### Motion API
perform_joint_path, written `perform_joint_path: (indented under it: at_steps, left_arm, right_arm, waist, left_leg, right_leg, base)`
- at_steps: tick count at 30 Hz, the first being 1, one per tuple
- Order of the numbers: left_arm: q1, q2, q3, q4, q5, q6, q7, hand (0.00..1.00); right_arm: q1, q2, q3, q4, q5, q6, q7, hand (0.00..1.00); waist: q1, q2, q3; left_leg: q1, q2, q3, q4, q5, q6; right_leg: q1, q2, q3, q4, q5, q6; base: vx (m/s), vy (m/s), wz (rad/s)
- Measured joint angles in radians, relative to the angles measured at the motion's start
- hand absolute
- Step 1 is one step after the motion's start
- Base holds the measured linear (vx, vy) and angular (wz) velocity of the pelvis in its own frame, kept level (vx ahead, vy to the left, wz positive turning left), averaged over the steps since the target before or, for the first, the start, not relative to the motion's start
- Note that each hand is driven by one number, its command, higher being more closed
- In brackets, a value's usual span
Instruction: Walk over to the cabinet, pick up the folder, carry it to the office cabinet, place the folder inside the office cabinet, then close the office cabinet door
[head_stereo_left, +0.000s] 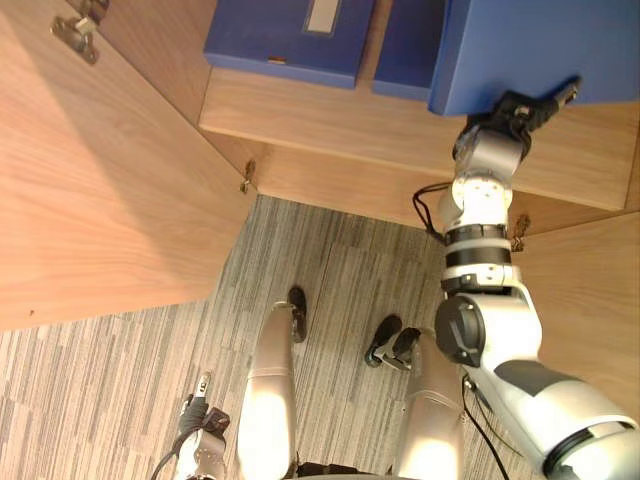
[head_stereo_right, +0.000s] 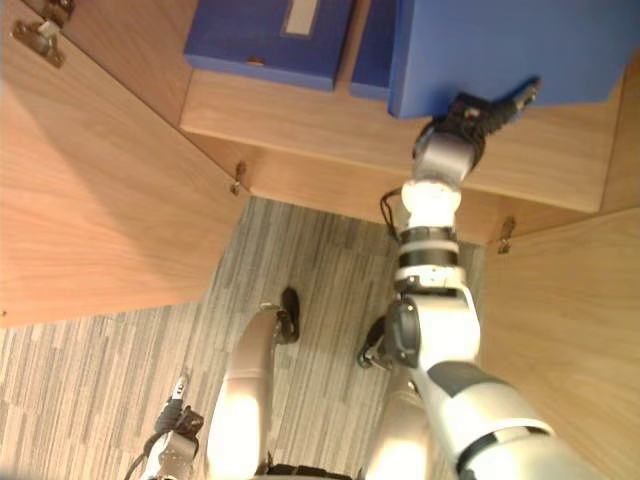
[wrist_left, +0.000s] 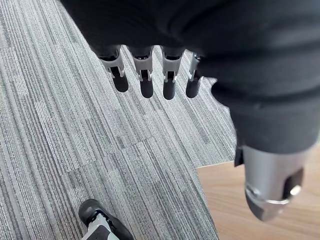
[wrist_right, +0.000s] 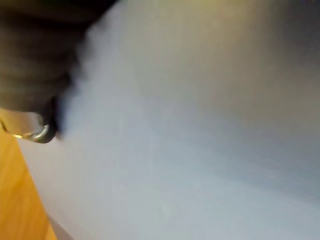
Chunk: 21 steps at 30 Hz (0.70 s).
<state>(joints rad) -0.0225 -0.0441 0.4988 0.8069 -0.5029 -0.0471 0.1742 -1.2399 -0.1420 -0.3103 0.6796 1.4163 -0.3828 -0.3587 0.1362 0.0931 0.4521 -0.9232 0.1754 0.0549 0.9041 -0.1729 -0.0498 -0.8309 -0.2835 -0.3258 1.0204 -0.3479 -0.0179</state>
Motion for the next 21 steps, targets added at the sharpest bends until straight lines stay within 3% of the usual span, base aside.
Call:
perform_joint_path:
  at_steps: [5, 11, 16, 21]
  left_arm:
    - [-0.037, -0.001, 0.036, 0.009, 0.01, 0.007, 0.012, 0.0]
    - [-0.058, -0.001, 0.043, 0.019, 0.032, 0.018, 0.03, 0.0]
    - [-0.075, -0.001, 0.042, 0.026, 0.049, 0.02, 0.032, 0.0]
    - [-0.083, 0.0, 0.042, 0.027, 0.079, 0.019, 0.032, 0.0]
  right_arm:
    - [-0.116, -0.039, 0.102, 0.124, 0.02, 0.044, -0.02, 1.0]
    - [-0.203, -0.039, 0.185, 0.221, 0.06, 0.067, -0.047, 1.0]
    - [-0.218, -0.039, 0.183, 0.221, 0.079, 0.043, -0.06, 1.0]
    - [-0.229, -0.044, 0.166, 0.22, 0.097, -0.01, -0.065, 1.0]
  waist:
    - [0.01, 0.0, 0.001]
    - [0.02, 0.0, 0.001]
    - [0.024, 0.0, 0.001]
    - [0.019, 0.0, 0.001]
  left_leg:
    - [-0.056, -0.008, -0.027, 0.009, 0.018, -0.012]
    - [-0.076, -0.023, -0.054, 0.004, 0.031, -0.017]
    - [-0.076, -0.037, -0.062, -0.016, 0.042, -0.02]
    - [-0.076, -0.049, -0.073, -0.05, 0.064, -0.025]
  right_leg:
    - [-0.043, -0.009, -0.023, 0.027, -0.01, -0.015]
    - [-0.05, -0.019, -0.045, 0.041, -0.026, -0.023]
    - [-0.047, -0.032, -0.058, 0.038, -0.03, -0.023]
    - [-0.039, -0.037, -0.078, 0.021, -0.03, -0.024]
  base:
    - [-0.06, 0.015, 0.12]
    - [-0.01, 0.013, 0.13]
    - [-0.01, 0.047, 0.11]
    - [-0.01, 0.039, 0.11]
